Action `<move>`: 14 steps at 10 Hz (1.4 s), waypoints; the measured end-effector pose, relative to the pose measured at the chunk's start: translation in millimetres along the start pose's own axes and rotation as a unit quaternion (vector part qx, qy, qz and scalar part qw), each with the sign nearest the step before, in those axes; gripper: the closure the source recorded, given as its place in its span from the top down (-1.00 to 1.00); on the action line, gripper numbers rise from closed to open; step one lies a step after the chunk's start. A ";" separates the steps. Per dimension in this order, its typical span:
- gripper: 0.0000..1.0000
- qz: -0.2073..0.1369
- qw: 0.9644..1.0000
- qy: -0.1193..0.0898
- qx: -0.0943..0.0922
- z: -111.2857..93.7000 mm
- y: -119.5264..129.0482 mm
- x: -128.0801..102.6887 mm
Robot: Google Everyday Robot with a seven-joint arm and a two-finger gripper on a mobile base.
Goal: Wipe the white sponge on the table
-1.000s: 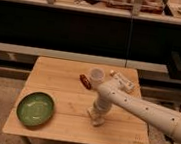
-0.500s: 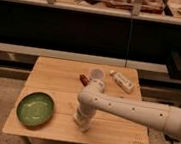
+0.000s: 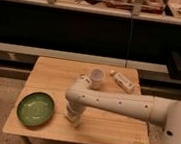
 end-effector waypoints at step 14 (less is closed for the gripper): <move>-1.00 0.143 0.988 0.035 0.039 11.0 150.0 14.9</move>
